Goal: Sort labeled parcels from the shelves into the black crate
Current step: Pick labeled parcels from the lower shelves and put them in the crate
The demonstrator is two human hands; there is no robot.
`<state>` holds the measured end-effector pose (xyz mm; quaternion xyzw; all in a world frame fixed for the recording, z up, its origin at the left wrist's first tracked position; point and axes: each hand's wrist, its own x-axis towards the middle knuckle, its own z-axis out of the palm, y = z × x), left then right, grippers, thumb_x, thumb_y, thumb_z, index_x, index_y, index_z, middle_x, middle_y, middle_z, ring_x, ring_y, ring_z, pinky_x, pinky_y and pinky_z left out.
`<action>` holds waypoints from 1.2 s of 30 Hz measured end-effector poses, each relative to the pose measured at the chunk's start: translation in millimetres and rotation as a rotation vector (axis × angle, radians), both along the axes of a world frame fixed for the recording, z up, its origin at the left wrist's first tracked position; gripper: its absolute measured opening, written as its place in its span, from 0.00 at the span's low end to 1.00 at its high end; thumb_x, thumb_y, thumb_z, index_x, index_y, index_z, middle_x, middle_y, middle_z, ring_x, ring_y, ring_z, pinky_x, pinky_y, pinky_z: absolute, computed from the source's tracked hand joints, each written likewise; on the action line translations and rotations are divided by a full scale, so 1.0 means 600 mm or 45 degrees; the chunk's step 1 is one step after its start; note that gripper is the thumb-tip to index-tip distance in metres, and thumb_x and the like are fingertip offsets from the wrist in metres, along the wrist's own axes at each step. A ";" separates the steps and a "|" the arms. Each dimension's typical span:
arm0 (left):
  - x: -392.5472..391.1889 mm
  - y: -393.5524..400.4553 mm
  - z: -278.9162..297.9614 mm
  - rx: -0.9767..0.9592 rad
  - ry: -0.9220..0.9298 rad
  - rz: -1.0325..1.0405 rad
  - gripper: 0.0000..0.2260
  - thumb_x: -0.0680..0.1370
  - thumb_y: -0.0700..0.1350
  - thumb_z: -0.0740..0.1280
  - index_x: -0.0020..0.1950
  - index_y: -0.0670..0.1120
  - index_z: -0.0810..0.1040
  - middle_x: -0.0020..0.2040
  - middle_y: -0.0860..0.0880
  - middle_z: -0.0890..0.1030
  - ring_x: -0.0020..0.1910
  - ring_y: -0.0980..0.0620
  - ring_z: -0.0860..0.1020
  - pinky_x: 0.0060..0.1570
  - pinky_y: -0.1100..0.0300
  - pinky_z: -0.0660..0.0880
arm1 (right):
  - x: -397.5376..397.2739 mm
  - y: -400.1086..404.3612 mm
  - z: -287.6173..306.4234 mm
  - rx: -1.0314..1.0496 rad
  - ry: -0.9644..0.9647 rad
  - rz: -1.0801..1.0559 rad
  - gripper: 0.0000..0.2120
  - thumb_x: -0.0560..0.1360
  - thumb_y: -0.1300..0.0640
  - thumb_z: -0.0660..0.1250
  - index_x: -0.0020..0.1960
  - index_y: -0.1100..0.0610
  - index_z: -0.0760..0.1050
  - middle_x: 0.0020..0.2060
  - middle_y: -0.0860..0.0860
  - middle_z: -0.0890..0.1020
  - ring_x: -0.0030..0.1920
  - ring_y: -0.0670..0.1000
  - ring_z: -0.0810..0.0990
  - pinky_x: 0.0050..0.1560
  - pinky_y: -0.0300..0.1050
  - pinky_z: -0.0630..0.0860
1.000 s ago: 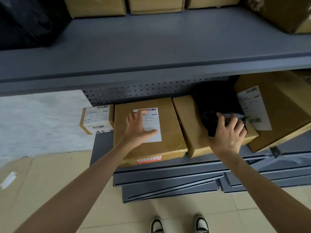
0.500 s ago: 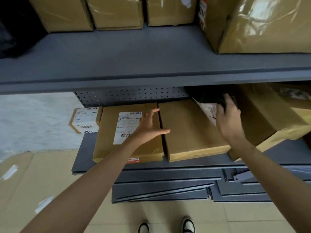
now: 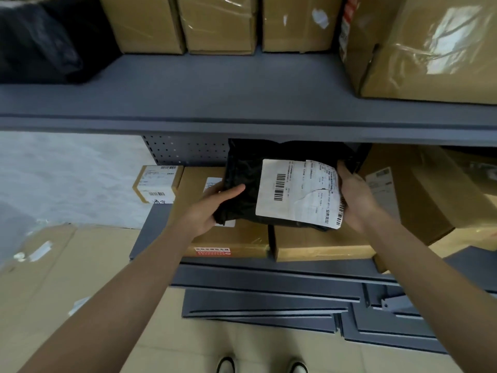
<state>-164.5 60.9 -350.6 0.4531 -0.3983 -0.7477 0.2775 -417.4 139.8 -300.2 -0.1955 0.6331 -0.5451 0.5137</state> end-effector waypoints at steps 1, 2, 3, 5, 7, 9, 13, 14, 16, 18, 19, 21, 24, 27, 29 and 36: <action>0.012 -0.001 -0.001 -0.005 -0.049 0.045 0.31 0.63 0.51 0.77 0.63 0.46 0.74 0.56 0.47 0.82 0.56 0.49 0.80 0.57 0.56 0.75 | 0.008 -0.003 -0.006 0.033 -0.033 0.052 0.18 0.78 0.42 0.58 0.59 0.53 0.74 0.50 0.55 0.83 0.47 0.55 0.83 0.52 0.56 0.79; 0.024 -0.002 -0.002 -0.006 -0.090 0.103 0.31 0.63 0.53 0.76 0.64 0.46 0.74 0.56 0.47 0.82 0.56 0.50 0.80 0.59 0.56 0.74 | 0.015 -0.006 -0.014 0.072 -0.066 0.121 0.20 0.77 0.41 0.59 0.60 0.53 0.74 0.51 0.56 0.83 0.49 0.56 0.83 0.52 0.56 0.79; 0.038 -0.005 -0.005 -0.007 -0.122 0.164 0.31 0.64 0.54 0.75 0.64 0.45 0.74 0.56 0.47 0.82 0.55 0.50 0.80 0.58 0.57 0.74 | 0.023 -0.008 -0.025 0.102 -0.096 0.199 0.21 0.76 0.41 0.61 0.62 0.53 0.74 0.54 0.56 0.82 0.52 0.56 0.82 0.52 0.55 0.79; 0.067 -0.014 -0.010 -0.016 -0.189 0.278 0.28 0.67 0.54 0.74 0.64 0.44 0.74 0.55 0.46 0.82 0.54 0.50 0.80 0.55 0.58 0.75 | 0.039 -0.011 -0.048 0.146 -0.101 0.331 0.23 0.75 0.46 0.65 0.67 0.52 0.68 0.61 0.54 0.77 0.53 0.55 0.82 0.49 0.53 0.80; 0.096 -0.028 -0.016 -0.044 -0.305 0.321 0.24 0.70 0.54 0.72 0.63 0.44 0.75 0.54 0.46 0.82 0.52 0.49 0.80 0.52 0.58 0.76 | 0.060 -0.018 -0.068 0.167 -0.095 0.417 0.27 0.76 0.54 0.66 0.72 0.50 0.61 0.65 0.53 0.74 0.53 0.55 0.82 0.47 0.52 0.81; 0.116 -0.045 -0.020 -0.085 -0.405 0.293 0.24 0.71 0.54 0.70 0.62 0.43 0.75 0.54 0.45 0.82 0.52 0.47 0.80 0.53 0.55 0.76 | 0.088 -0.032 -0.082 0.178 -0.091 0.463 0.27 0.77 0.61 0.64 0.72 0.51 0.60 0.63 0.55 0.75 0.54 0.55 0.81 0.50 0.50 0.80; 0.129 -0.084 -0.028 -0.182 -0.518 0.254 0.21 0.73 0.53 0.69 0.62 0.43 0.75 0.55 0.44 0.81 0.52 0.46 0.80 0.51 0.53 0.77 | 0.136 -0.071 -0.099 0.208 0.023 0.420 0.27 0.76 0.69 0.62 0.72 0.56 0.60 0.61 0.58 0.76 0.57 0.55 0.79 0.53 0.44 0.77; 0.129 -0.094 -0.031 -0.206 -0.525 0.274 0.19 0.74 0.52 0.69 0.60 0.43 0.75 0.55 0.43 0.81 0.51 0.47 0.80 0.46 0.56 0.77 | 0.143 -0.081 -0.102 0.213 0.055 0.425 0.28 0.75 0.70 0.61 0.72 0.55 0.61 0.61 0.58 0.76 0.57 0.54 0.79 0.53 0.44 0.76; 0.131 -0.113 -0.041 -0.222 -0.533 0.321 0.16 0.75 0.48 0.69 0.59 0.44 0.73 0.56 0.42 0.80 0.51 0.46 0.80 0.42 0.56 0.77 | 0.152 -0.097 -0.108 0.213 0.114 0.462 0.28 0.74 0.72 0.61 0.71 0.54 0.64 0.61 0.56 0.77 0.58 0.53 0.78 0.56 0.44 0.76; 0.134 -0.125 -0.055 -0.212 -0.549 0.344 0.17 0.75 0.47 0.69 0.61 0.43 0.72 0.58 0.42 0.79 0.54 0.44 0.79 0.50 0.51 0.77 | 0.160 -0.107 -0.112 0.190 0.158 0.489 0.27 0.73 0.73 0.60 0.67 0.53 0.68 0.59 0.53 0.78 0.59 0.51 0.76 0.60 0.45 0.73; 0.135 -0.130 -0.062 -0.219 -0.567 0.350 0.18 0.75 0.47 0.69 0.62 0.43 0.72 0.58 0.42 0.79 0.55 0.44 0.78 0.53 0.50 0.76 | 0.164 -0.109 -0.114 0.169 0.186 0.491 0.25 0.73 0.74 0.59 0.65 0.52 0.68 0.58 0.51 0.78 0.59 0.50 0.75 0.60 0.45 0.73; 0.134 -0.137 -0.074 -0.281 -0.622 0.359 0.18 0.74 0.47 0.69 0.62 0.43 0.72 0.58 0.42 0.79 0.56 0.44 0.78 0.55 0.51 0.76 | 0.168 -0.107 -0.120 0.122 0.285 0.465 0.27 0.73 0.73 0.59 0.67 0.51 0.66 0.56 0.49 0.78 0.56 0.48 0.76 0.56 0.40 0.74; 0.129 -0.146 -0.078 -0.475 -0.921 0.371 0.25 0.74 0.49 0.70 0.67 0.44 0.68 0.63 0.41 0.74 0.61 0.42 0.73 0.58 0.47 0.74 | 0.150 -0.097 -0.130 0.148 0.590 0.305 0.31 0.73 0.68 0.65 0.71 0.49 0.62 0.50 0.46 0.76 0.41 0.41 0.75 0.32 0.25 0.71; 0.114 -0.141 -0.059 -0.745 -1.298 0.429 0.28 0.72 0.52 0.70 0.67 0.44 0.65 0.64 0.39 0.68 0.64 0.39 0.65 0.60 0.47 0.67 | 0.105 -0.072 -0.132 0.229 0.815 0.111 0.29 0.72 0.61 0.68 0.70 0.49 0.64 0.54 0.48 0.75 0.46 0.46 0.77 0.37 0.27 0.73; 0.088 -0.118 -0.037 -1.054 -1.176 0.455 0.21 0.72 0.49 0.71 0.61 0.42 0.70 0.57 0.42 0.72 0.58 0.43 0.70 0.55 0.55 0.68 | 0.068 -0.049 -0.132 0.373 1.024 0.052 0.29 0.72 0.55 0.70 0.70 0.51 0.64 0.62 0.56 0.73 0.60 0.57 0.73 0.59 0.45 0.73; -0.067 0.036 -0.023 -0.964 -0.788 -0.737 0.20 0.75 0.53 0.65 0.64 0.45 0.70 0.61 0.46 0.76 0.52 0.54 0.78 0.49 0.61 0.76 | -0.034 0.055 -0.135 0.884 1.297 0.233 0.43 0.67 0.39 0.71 0.73 0.52 0.54 0.70 0.62 0.59 0.69 0.65 0.58 0.69 0.58 0.58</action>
